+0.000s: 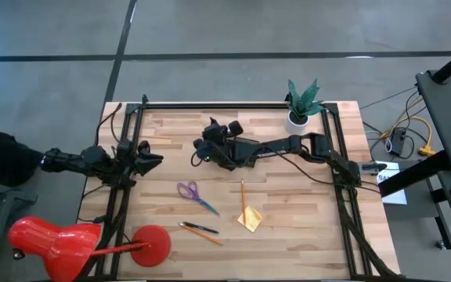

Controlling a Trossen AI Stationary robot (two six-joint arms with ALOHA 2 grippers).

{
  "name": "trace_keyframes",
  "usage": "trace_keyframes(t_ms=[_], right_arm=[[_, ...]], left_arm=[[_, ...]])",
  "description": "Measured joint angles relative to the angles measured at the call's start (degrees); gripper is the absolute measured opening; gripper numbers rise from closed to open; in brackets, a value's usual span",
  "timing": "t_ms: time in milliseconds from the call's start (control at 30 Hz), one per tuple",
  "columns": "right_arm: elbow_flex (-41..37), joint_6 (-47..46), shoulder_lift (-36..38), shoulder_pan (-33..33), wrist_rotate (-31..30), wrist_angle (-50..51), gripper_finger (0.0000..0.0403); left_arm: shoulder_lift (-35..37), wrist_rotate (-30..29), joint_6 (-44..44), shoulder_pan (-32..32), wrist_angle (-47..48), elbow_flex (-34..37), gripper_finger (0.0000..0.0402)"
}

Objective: Pick and place office supplies into organizer
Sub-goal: Put the top black pen into the desk organizer, then put the right pencil into the desk organizer

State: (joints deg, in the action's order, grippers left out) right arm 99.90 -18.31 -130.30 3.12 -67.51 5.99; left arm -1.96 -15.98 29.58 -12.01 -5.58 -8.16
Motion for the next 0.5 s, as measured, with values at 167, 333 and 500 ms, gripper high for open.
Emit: trace_keyframes(t_ms=[167,333,500], right_arm=[[-0.02,-1.07,0.09,-0.16,-0.05,1.78,0.0067],[-0.02,-1.20,0.09,-0.12,-0.17,2.78,0.0112],[0.27,-1.00,0.46,-0.30,-0.17,2.79,0.0153]], left_arm=[[0.00,-1.09,0.04,0.01,0.15,0.01,0.0066],[0.00,-2.88,0.02,0.02,0.11,0.02,0.0066],[0.00,-2.90,0.04,0.02,0.08,-0.07,0.0066]])
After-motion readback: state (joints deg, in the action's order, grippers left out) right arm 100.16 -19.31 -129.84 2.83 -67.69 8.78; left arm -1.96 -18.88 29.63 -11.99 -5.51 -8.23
